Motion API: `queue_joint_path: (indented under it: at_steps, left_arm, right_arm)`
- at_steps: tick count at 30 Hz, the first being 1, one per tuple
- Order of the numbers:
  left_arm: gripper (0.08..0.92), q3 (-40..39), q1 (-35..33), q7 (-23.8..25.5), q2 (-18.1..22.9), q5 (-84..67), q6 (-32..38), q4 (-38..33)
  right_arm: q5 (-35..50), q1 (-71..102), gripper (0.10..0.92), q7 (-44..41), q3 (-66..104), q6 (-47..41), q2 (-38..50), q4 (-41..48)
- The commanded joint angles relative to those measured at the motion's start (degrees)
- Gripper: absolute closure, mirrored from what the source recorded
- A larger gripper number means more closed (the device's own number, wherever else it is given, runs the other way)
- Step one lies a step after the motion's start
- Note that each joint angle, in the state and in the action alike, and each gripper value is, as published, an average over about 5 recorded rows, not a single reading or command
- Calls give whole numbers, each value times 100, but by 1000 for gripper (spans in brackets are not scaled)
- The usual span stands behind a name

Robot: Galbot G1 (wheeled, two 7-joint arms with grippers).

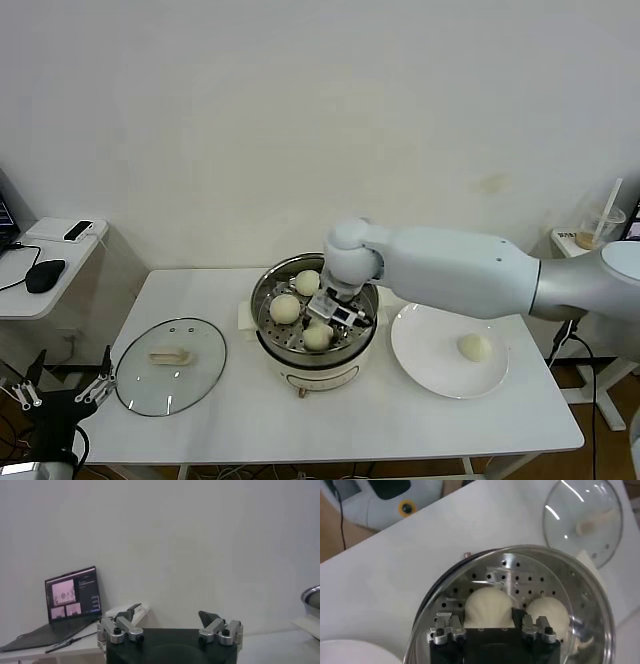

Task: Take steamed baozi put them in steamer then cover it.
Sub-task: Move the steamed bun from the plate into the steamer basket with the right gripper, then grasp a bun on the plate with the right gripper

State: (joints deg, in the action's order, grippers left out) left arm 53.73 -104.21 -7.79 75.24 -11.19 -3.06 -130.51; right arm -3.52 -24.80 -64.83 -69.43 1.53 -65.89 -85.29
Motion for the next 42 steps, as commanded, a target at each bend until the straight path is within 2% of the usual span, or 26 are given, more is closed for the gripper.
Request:
queue_joint_path:
  at_steps: [1, 6, 13, 20, 31, 42]
  left_arm:
    - [177, -2, 2, 1, 2, -3, 4, 11]
    - [177, -6, 9, 0, -11, -3, 3, 15]
    - [177, -6, 22, 1, -31, -1, 3, 8]
    - [177, -7, 37, 4, -80, -7, 3, 13]
    - [177, -103, 118, 8, -235, -25, -7, 29]
    - [177, -330, 284, 11, -440, -31, -12, 181]
  right_arm:
    - [-267, 53, 430, 26, -156, 279, -78, 29]
    - [-278, 55, 397, 136, -62, 338, -93, 149]
    - [-156, -171, 227, 143, 283, 407, -115, 466]
    - [208, -528, 203, -175, 750, 43, 172, 645]
    - [1043, -852, 203, -471, 913, -1557, 1862, -164]
    - [209, 170, 203, -250, 1308, -1990, 3924, -492]
